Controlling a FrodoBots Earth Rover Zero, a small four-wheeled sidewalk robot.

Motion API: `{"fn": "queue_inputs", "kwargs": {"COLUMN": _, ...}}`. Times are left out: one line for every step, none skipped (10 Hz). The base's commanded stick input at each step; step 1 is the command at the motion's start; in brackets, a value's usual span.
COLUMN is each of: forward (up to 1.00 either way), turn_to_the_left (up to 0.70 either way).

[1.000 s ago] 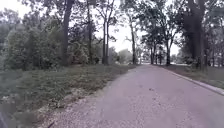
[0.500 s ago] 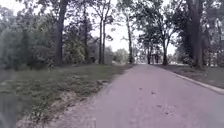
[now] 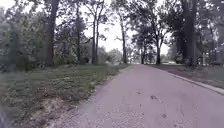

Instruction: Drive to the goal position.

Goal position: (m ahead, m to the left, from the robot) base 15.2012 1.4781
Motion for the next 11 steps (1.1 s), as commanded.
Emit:
{"fn": "queue_inputs", "kwargs": {"forward": 0.7, "turn_to_the_left": -0.14}}
{"fn": "queue_inputs", "kwargs": {"forward": 0.7, "turn_to_the_left": -0.14}}
{"fn": "queue_inputs", "kwargs": {"forward": 0.7, "turn_to_the_left": -0.14}}
{"fn": "queue_inputs", "kwargs": {"forward": 0.7, "turn_to_the_left": -0.14}}
{"fn": "queue_inputs", "kwargs": {"forward": 0.7, "turn_to_the_left": -0.14}}
{"fn": "queue_inputs", "kwargs": {"forward": 0.7, "turn_to_the_left": -0.14}}
{"fn": "queue_inputs", "kwargs": {"forward": 0.7, "turn_to_the_left": -0.14}}
{"fn": "queue_inputs", "kwargs": {"forward": 0.7, "turn_to_the_left": -0.14}}
{"fn": "queue_inputs", "kwargs": {"forward": 0.7, "turn_to_the_left": -0.14}}
{"fn": "queue_inputs", "kwargs": {"forward": 0.7, "turn_to_the_left": -0.14}}
{"fn": "queue_inputs", "kwargs": {"forward": 0.7, "turn_to_the_left": -0.14}}
